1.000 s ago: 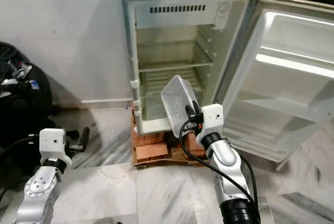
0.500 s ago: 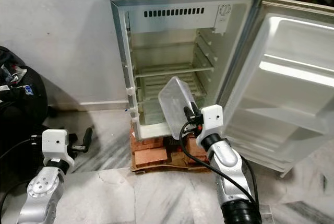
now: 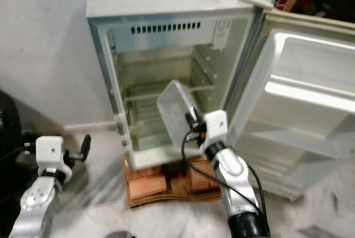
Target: Restocking fridge
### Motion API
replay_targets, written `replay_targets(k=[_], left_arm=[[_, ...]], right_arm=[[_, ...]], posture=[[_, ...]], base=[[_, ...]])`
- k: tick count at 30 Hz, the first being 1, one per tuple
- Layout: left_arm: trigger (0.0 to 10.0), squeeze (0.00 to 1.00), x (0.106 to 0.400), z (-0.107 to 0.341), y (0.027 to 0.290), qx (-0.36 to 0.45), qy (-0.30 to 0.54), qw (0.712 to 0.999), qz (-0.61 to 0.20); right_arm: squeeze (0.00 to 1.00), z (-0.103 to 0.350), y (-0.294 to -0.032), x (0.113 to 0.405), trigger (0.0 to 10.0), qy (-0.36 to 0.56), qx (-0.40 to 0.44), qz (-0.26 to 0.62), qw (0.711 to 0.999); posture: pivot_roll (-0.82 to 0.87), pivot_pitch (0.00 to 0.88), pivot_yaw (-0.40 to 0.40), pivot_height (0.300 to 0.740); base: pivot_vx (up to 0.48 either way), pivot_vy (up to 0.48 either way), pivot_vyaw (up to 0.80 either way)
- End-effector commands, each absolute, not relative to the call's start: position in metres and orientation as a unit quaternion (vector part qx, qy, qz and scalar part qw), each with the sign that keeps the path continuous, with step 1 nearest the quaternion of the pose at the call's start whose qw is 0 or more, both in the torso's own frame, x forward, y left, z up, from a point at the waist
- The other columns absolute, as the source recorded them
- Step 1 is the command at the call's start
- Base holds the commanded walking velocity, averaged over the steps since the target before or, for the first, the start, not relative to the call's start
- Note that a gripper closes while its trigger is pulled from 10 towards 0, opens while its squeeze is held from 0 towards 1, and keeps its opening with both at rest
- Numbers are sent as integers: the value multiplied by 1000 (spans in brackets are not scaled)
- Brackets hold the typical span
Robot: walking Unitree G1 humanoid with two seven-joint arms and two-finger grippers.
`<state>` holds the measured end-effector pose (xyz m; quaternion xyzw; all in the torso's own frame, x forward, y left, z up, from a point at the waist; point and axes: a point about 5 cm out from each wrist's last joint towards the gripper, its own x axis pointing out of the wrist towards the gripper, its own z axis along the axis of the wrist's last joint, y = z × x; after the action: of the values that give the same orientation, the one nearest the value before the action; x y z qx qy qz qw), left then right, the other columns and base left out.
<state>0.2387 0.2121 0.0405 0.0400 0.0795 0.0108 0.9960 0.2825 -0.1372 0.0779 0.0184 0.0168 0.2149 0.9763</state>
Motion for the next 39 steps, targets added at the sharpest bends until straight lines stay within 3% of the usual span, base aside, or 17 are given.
replay_targets(k=[1,8,39], left_arm=[[10000,0,241,43,205,36,75,997,0],[10000,0,241,43,205,39,75,996,-1],[10000,0,241,42,197,38,73,996,-20]], right_arm=[[0,79,-148,282,10000,16,11,202,979],[0,78,-147,282,10000,16,11,203,979],[0,70,-153,284,10000,39,-1,184,982]], posture=[[19,0,-21,740],[21,0,-21,740],[16,0,-23,740]], base=[[292,382,0],[269,390,0],[42,8,93]])
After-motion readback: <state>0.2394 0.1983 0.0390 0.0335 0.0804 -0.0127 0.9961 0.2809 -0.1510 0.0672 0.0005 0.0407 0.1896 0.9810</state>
